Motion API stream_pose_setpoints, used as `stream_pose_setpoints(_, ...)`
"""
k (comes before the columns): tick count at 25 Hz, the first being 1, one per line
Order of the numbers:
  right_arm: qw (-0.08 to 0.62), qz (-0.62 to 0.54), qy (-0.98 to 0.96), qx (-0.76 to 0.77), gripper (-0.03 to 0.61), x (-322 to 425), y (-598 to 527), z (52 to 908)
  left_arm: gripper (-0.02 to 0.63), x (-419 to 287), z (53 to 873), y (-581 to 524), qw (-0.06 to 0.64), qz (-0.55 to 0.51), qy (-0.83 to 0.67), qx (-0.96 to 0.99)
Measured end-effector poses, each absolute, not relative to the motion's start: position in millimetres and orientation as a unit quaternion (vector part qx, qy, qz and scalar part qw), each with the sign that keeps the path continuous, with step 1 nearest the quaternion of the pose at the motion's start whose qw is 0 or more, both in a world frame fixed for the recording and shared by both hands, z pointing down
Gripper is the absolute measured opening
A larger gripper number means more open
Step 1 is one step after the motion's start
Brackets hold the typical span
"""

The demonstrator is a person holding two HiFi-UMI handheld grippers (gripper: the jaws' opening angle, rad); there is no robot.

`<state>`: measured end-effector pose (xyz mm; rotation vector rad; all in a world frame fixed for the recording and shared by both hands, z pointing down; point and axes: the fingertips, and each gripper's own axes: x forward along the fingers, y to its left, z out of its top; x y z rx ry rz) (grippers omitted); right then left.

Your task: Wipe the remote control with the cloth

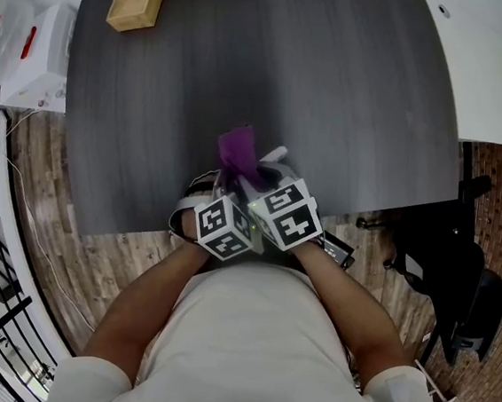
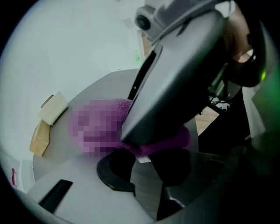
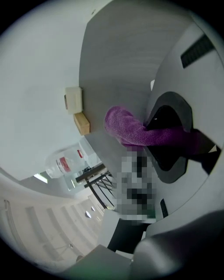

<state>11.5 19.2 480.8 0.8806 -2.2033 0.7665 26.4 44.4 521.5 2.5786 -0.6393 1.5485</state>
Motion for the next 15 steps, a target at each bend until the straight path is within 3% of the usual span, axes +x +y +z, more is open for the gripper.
stream_pose_setpoints(6, 0.347, 0.281, -0.815, 0.369, 0.092, 47, 6, 488, 0.104, 26, 522, 45, 0.05, 0.494, -0.203, 0.844)
stream_pose_setpoints(15, 0.345, 0.297, -0.78, 0.428, 0.092, 94, -32, 491, 0.104, 20, 525, 37, 0.138, 0.463, -0.176, 0.858)
